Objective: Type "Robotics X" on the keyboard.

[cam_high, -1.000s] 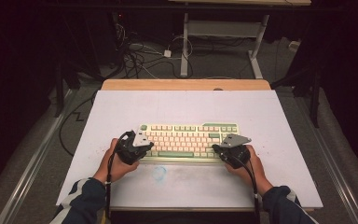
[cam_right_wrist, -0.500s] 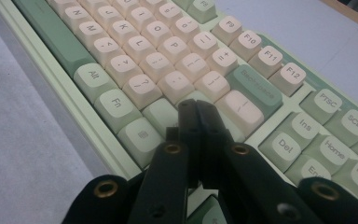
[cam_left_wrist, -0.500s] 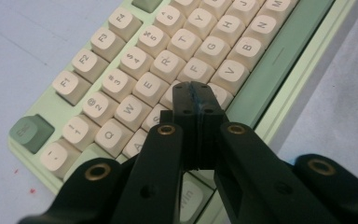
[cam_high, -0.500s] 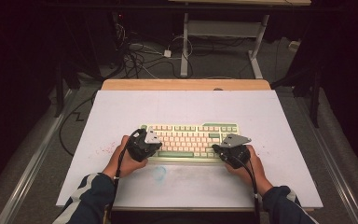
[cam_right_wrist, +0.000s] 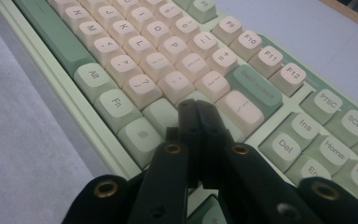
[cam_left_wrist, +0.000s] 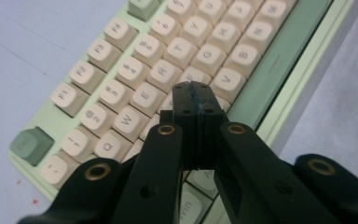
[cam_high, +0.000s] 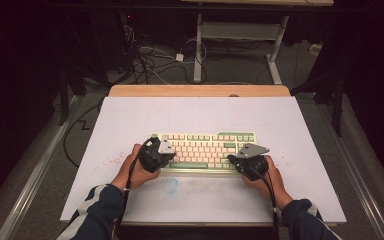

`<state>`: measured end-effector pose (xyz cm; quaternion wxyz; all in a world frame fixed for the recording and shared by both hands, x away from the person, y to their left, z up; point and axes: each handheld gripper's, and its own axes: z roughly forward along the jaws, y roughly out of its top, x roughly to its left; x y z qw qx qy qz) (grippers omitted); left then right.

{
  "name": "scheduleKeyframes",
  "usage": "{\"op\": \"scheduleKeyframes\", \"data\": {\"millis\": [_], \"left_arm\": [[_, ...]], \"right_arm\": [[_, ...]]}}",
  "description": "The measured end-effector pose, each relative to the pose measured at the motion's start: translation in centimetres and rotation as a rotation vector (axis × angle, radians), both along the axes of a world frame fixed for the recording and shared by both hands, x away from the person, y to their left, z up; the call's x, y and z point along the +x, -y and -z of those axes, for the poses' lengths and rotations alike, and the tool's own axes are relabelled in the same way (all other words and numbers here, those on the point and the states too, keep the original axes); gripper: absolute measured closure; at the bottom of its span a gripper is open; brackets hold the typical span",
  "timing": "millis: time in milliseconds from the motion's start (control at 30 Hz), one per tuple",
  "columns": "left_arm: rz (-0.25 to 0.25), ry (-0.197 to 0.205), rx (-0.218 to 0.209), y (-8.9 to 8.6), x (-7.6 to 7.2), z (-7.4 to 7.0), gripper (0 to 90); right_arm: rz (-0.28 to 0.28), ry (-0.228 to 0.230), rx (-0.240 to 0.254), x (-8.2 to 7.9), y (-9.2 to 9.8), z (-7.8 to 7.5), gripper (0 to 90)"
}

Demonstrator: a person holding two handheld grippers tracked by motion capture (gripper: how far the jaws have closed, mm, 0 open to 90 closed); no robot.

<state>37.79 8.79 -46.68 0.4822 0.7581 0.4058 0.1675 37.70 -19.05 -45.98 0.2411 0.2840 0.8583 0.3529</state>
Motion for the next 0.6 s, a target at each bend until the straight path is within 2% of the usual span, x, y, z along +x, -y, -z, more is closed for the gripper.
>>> {"op": "scheduleKeyframes", "data": {"millis": [100,333,600], "left_arm": [[-0.008,-0.011,-0.012,-0.14,0.15,0.27,87.3],[-0.007,0.003,-0.012,-0.15,0.00,0.19,85.3],[-0.015,0.046,-0.045,-0.50,-0.17,-0.52,78.7]], "right_arm": [[0.000,0.003,-0.004,-0.02,-0.03,0.01,90.0],[0.000,0.003,-0.001,-0.01,0.00,0.02,90.0],[-0.003,0.000,0.002,0.04,0.04,0.00,90.0]]}}
